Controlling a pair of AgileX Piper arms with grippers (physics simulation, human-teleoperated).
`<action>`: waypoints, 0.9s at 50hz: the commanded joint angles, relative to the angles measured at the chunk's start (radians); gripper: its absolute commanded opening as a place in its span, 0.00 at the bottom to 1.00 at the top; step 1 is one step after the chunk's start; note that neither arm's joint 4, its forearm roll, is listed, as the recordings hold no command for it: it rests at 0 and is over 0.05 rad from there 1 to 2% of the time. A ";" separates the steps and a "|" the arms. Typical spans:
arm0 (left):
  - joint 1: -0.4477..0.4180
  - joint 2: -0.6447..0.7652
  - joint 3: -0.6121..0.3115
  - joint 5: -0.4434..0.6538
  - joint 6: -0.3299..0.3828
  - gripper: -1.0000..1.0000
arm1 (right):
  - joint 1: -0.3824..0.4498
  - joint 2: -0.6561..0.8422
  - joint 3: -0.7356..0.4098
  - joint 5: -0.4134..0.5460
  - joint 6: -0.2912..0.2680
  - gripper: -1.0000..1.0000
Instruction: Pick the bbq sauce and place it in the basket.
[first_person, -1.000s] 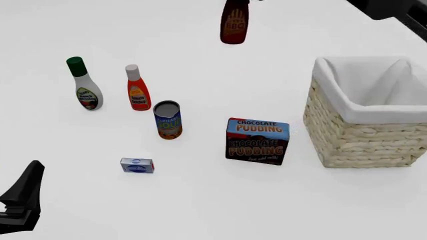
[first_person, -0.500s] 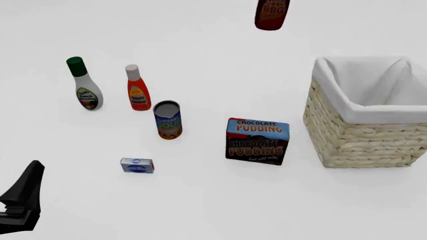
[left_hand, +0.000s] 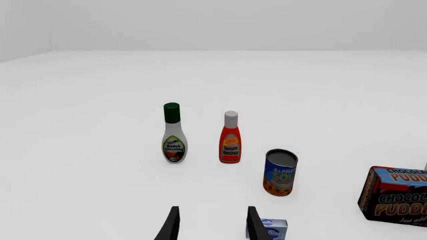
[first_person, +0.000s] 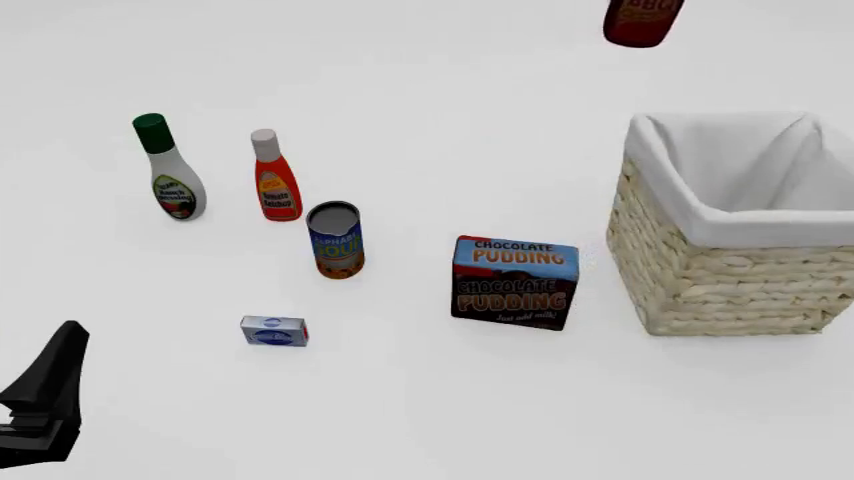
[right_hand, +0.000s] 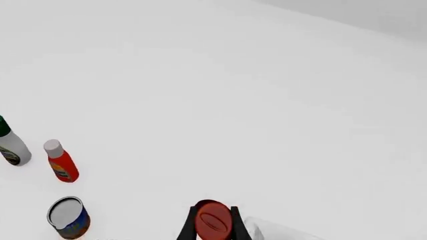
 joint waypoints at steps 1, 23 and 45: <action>0.000 0.000 0.000 0.000 0.000 1.00 | -0.074 -0.094 0.062 0.002 0.014 0.00; 0.000 0.000 0.000 0.000 0.000 1.00 | -0.166 -0.189 0.174 -0.012 0.015 0.00; 0.000 0.000 0.000 0.000 0.000 1.00 | -0.270 -0.255 0.306 -0.046 0.017 0.00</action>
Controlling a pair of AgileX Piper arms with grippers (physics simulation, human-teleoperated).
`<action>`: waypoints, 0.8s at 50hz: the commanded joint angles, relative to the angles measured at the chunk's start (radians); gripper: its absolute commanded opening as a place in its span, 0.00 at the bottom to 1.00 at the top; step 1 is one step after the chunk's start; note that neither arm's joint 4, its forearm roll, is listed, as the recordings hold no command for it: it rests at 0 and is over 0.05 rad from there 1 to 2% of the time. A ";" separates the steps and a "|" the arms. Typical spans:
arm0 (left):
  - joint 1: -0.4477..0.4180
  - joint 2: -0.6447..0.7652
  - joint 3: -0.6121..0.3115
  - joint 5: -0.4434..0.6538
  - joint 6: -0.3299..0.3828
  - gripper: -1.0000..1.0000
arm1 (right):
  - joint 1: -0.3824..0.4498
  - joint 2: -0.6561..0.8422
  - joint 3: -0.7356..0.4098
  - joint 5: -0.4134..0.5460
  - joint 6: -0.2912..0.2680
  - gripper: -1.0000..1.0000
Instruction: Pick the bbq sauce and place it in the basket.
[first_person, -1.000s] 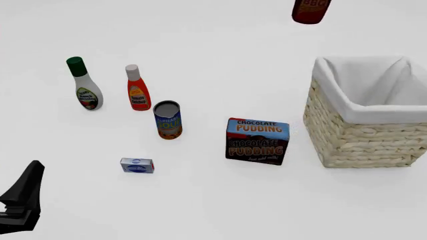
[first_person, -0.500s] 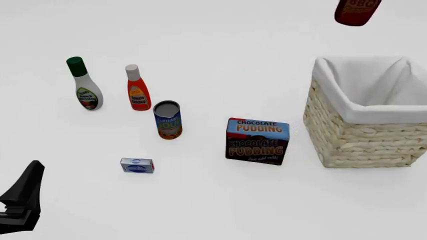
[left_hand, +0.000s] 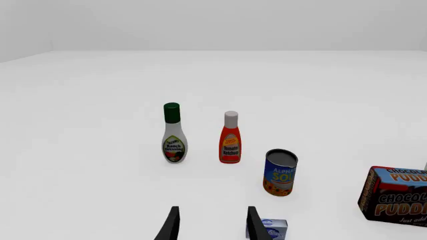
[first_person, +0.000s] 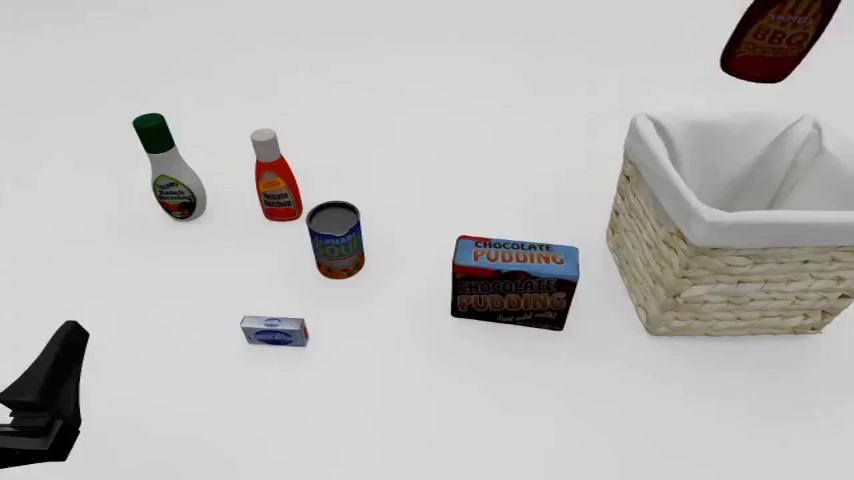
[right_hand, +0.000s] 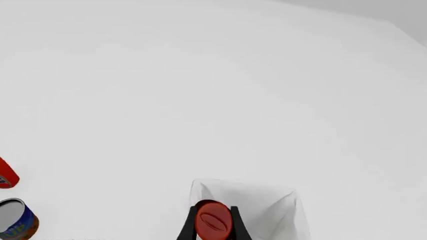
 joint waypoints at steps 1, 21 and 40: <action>0.000 0.000 0.000 0.000 0.000 1.00 | -0.055 -0.042 0.072 -0.023 0.015 0.00; 0.000 0.000 0.000 0.000 0.000 1.00 | -0.128 -0.058 0.185 -0.065 0.022 0.00; 0.000 0.000 0.000 0.000 0.000 1.00 | -0.162 -0.012 0.270 -0.130 -0.001 0.00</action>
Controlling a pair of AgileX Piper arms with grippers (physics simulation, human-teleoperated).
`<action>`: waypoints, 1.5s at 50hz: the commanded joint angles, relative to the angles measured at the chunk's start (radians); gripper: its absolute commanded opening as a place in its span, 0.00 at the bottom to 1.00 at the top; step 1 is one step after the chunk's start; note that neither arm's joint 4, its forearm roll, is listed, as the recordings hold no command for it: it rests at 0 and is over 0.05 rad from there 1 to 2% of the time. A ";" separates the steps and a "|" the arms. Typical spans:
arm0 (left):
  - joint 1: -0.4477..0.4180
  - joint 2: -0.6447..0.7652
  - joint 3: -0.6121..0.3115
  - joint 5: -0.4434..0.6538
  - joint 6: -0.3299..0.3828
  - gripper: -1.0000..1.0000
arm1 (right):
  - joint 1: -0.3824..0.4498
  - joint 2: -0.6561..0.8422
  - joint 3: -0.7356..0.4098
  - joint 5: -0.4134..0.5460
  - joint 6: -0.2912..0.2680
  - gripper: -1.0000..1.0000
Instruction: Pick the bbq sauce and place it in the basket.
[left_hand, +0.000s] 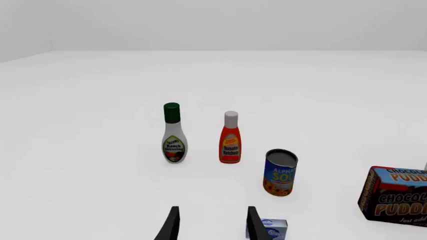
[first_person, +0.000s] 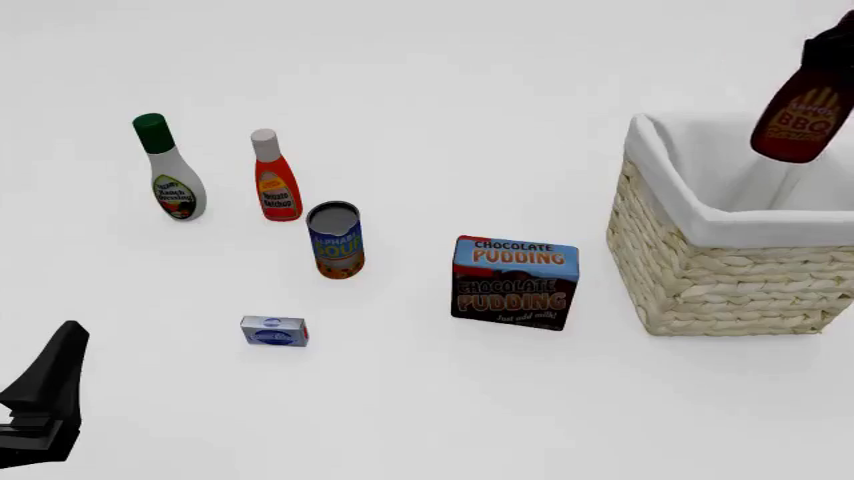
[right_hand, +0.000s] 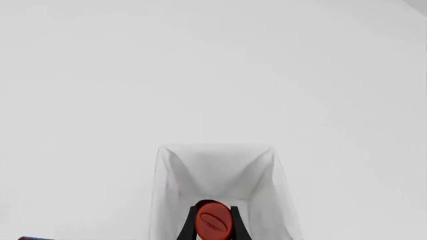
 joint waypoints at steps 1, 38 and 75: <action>0.000 0.000 0.000 0.000 0.000 1.00 | -0.024 0.021 0.044 -0.040 0.003 0.00; 0.000 0.000 0.000 0.000 0.000 1.00 | -0.053 0.157 0.121 -0.175 -0.005 0.00; 0.000 0.000 0.000 0.000 0.000 1.00 | -0.056 0.293 0.171 -0.282 0.005 0.00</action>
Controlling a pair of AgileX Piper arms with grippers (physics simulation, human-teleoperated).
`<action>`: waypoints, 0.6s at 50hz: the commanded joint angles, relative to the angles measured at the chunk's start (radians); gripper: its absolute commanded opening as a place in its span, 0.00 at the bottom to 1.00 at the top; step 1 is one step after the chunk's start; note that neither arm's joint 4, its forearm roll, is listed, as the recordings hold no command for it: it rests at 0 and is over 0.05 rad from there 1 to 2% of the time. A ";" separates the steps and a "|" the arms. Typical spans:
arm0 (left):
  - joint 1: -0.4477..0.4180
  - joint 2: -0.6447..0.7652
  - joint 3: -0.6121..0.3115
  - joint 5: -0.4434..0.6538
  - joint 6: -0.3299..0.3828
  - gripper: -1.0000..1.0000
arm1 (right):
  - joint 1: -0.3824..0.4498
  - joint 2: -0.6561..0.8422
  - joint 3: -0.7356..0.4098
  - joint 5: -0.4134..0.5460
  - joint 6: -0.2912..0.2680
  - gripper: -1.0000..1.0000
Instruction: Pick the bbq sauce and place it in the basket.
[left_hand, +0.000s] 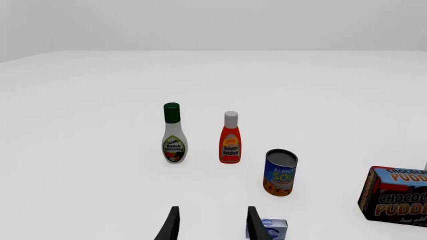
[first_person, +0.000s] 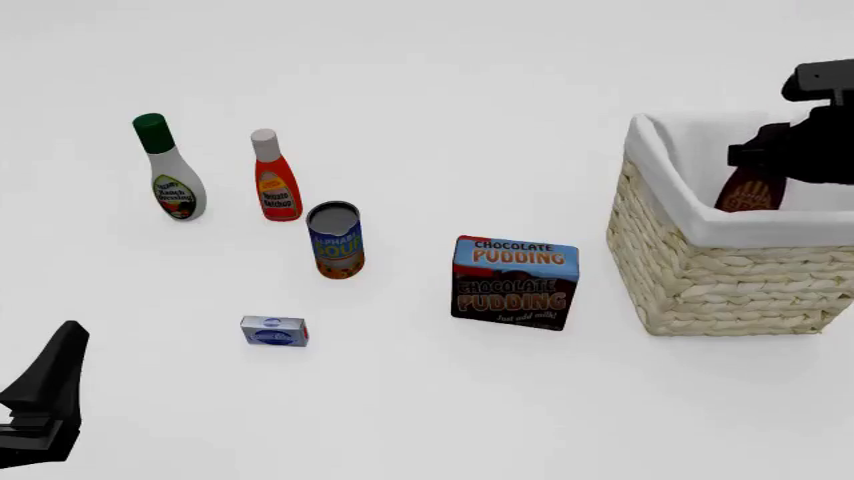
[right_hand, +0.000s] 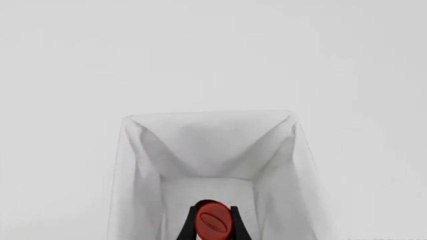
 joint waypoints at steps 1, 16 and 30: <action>0.000 0.000 0.000 0.000 0.000 1.00 | -0.002 0.028 0.009 -0.030 0.014 0.00; 0.000 0.000 0.000 0.000 0.000 1.00 | -0.002 0.070 0.003 -0.051 0.016 0.00; 0.000 0.000 0.000 0.000 0.000 1.00 | 0.003 0.064 -0.002 -0.043 0.012 1.00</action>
